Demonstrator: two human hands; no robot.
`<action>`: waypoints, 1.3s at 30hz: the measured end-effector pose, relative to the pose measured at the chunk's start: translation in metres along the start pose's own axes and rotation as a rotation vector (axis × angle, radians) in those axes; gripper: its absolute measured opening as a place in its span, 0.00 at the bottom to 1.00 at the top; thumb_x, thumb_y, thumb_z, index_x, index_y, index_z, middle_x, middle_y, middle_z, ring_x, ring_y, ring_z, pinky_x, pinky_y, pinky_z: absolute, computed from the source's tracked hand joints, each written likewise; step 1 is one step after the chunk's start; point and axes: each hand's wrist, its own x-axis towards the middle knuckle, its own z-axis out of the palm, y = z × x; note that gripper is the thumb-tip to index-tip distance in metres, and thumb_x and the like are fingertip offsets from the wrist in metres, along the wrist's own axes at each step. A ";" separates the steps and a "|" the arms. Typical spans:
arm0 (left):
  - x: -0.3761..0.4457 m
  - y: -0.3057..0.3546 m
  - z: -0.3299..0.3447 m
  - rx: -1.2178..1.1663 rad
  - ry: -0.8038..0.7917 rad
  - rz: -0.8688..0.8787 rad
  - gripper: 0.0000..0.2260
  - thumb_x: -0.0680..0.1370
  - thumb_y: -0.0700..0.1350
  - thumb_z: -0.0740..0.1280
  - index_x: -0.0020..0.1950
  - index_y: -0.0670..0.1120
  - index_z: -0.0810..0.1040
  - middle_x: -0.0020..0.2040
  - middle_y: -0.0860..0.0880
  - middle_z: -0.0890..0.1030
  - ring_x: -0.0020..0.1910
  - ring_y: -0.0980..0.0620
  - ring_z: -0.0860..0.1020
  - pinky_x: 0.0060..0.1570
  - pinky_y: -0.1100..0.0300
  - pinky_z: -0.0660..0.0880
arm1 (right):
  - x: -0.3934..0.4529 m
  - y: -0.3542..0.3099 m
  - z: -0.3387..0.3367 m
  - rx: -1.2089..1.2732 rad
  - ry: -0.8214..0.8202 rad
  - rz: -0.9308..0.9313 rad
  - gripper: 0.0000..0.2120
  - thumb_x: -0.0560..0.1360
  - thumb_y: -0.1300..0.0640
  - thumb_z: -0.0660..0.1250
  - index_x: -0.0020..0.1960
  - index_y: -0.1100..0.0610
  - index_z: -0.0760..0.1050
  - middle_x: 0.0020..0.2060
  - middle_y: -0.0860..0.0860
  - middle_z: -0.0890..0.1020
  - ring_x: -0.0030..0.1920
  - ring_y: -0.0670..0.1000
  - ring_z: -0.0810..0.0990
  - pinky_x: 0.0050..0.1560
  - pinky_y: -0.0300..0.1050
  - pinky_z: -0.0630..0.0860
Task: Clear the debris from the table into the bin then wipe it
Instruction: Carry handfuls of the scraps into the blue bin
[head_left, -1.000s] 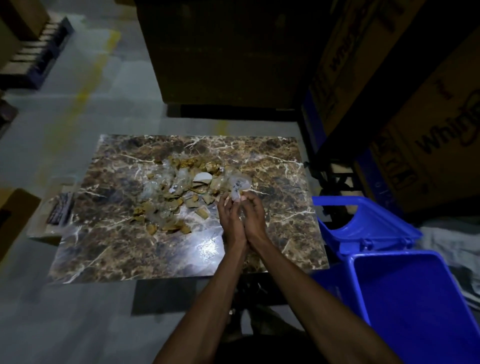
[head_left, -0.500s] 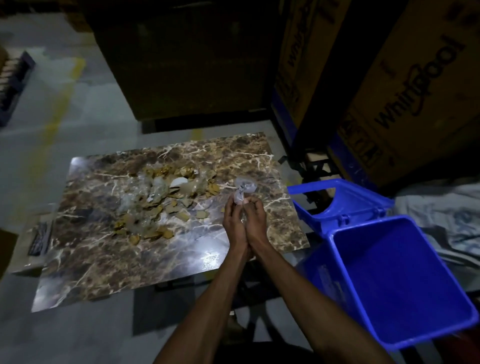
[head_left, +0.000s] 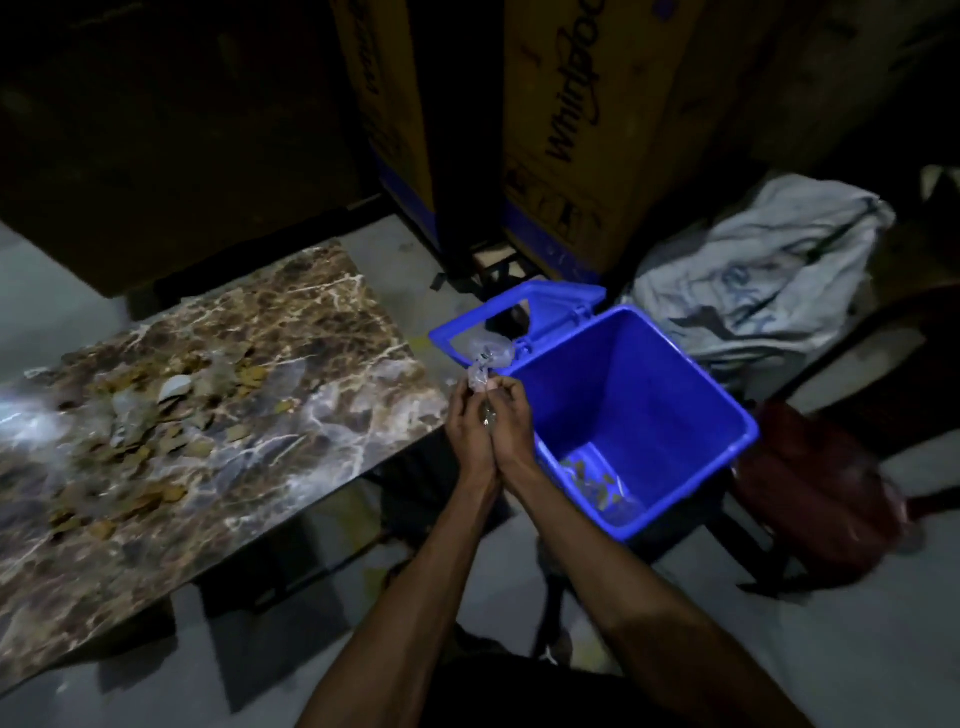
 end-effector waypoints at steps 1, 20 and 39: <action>-0.009 -0.009 0.013 0.021 -0.028 -0.005 0.13 0.82 0.31 0.63 0.62 0.43 0.80 0.55 0.53 0.83 0.48 0.66 0.81 0.54 0.67 0.74 | 0.001 -0.001 -0.019 -0.003 0.013 0.002 0.07 0.82 0.63 0.64 0.55 0.68 0.73 0.48 0.60 0.83 0.48 0.50 0.82 0.47 0.43 0.78; -0.026 -0.109 0.196 -0.069 -0.183 -0.374 0.14 0.80 0.35 0.64 0.58 0.48 0.84 0.54 0.45 0.86 0.49 0.51 0.83 0.50 0.57 0.79 | 0.095 -0.022 -0.218 -0.042 0.319 0.155 0.05 0.80 0.62 0.66 0.55 0.60 0.76 0.45 0.56 0.83 0.43 0.49 0.82 0.46 0.45 0.79; 0.028 -0.180 0.206 0.163 0.136 -0.514 0.12 0.78 0.31 0.65 0.49 0.47 0.82 0.47 0.43 0.84 0.43 0.47 0.78 0.45 0.55 0.75 | 0.213 0.014 -0.301 -0.326 -0.022 0.387 0.25 0.72 0.83 0.60 0.64 0.66 0.76 0.57 0.63 0.82 0.48 0.55 0.81 0.36 0.39 0.78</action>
